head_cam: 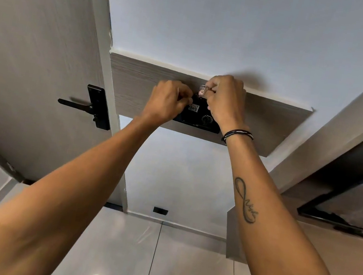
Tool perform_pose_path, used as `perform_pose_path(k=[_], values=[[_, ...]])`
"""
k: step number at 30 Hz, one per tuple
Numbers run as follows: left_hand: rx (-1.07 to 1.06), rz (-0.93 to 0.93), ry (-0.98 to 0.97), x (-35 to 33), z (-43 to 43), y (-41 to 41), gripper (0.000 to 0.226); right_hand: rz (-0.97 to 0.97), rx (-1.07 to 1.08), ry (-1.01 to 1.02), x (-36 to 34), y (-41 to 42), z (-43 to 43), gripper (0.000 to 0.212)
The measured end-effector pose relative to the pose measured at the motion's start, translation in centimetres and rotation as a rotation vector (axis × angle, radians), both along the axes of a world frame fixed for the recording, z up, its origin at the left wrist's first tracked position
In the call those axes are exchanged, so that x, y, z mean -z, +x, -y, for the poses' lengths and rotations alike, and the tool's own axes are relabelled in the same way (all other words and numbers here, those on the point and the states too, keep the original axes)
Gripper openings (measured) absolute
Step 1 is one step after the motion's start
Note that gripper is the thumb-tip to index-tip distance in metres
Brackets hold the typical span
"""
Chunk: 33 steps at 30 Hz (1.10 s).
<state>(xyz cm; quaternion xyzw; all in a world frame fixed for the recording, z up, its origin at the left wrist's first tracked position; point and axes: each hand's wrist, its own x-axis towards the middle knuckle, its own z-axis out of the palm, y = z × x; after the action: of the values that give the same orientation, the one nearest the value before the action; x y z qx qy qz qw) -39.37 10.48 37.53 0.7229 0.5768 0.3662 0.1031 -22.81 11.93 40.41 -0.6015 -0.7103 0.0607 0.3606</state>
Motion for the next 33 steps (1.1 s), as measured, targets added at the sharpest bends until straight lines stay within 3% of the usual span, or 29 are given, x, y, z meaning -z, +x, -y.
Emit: perform_pose_path(k=[4,9,13,33], values=[[-0.016,0.007,0.016,-0.2,0.0,-0.2,0.017,-0.053,-0.001,-0.010,0.6,0.2,-0.1,0.007],[-0.009,0.062,0.017,-0.4,0.2,-0.3,0.014,-0.290,-0.012,-0.110,2.5,0.6,0.5,0.008],[0.006,0.093,-0.003,-0.4,0.2,-0.5,0.012,-0.372,-0.035,-0.128,2.7,0.4,0.7,0.008],[-0.042,0.095,0.052,0.7,0.5,0.0,0.010,-0.243,-0.005,-0.043,3.5,0.6,1.2,0.012]])
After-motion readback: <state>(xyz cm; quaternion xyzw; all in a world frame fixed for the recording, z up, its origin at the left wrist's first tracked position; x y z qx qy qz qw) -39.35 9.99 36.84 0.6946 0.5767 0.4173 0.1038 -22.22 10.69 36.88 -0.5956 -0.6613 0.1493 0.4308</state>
